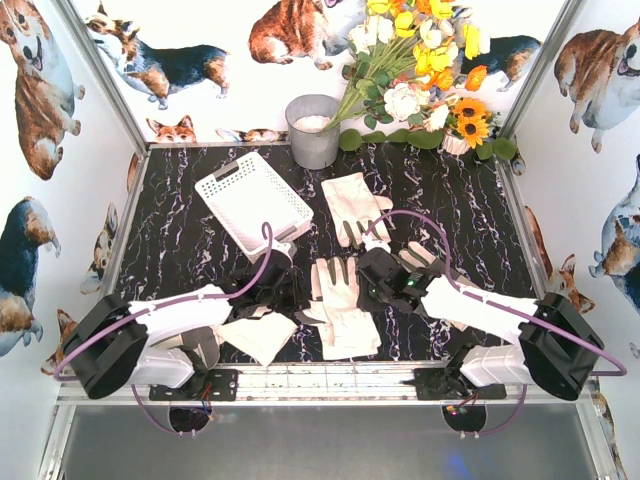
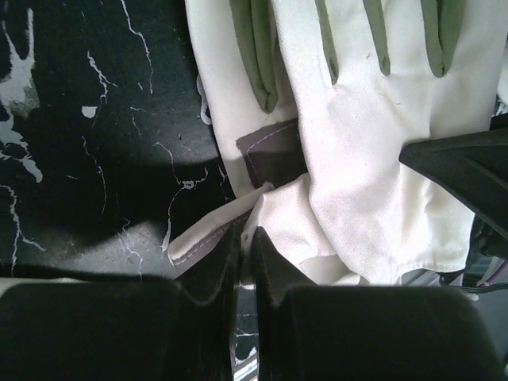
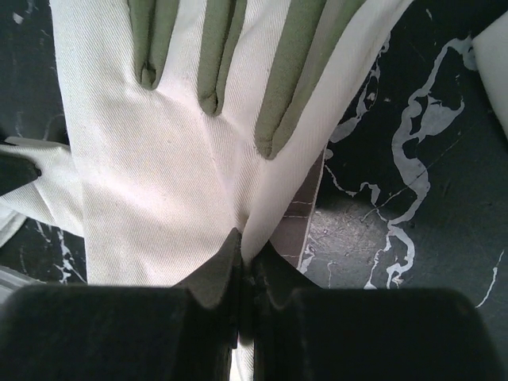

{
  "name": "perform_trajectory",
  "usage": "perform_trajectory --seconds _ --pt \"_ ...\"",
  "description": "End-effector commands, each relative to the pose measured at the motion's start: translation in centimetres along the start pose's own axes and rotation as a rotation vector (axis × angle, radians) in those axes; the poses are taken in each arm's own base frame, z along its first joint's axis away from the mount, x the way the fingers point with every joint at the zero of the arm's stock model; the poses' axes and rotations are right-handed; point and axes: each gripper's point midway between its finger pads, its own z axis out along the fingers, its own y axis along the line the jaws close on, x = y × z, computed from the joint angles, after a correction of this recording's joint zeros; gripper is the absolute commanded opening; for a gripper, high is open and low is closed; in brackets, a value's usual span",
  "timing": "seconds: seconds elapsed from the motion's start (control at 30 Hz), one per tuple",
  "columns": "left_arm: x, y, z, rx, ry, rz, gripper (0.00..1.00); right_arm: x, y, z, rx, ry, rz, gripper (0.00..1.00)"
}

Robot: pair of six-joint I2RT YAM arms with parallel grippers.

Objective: Put the gloves into the storage basket
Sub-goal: Pair the glove with the glove.

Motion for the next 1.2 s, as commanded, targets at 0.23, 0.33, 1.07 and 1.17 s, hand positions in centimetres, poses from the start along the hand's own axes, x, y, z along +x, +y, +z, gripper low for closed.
perform_trajectory --seconds 0.23,0.33,1.07,1.17 --pt "0.4 2.5 -1.8 -0.091 -0.028 -0.023 0.0 -2.7 0.9 -2.6 -0.016 -0.081 0.026 0.0" --pt "0.5 3.1 -2.0 -0.113 -0.031 -0.025 0.0 -2.6 1.1 -2.3 -0.024 -0.07 0.02 0.0" --pt "1.1 5.0 -1.4 -0.199 -0.007 -0.036 0.0 -1.2 1.9 -0.2 -0.022 0.038 -0.006 0.0" --pt "1.1 5.1 -1.2 -0.2 -0.004 -0.033 0.0 -1.1 2.0 0.1 -0.019 0.052 -0.009 0.0"
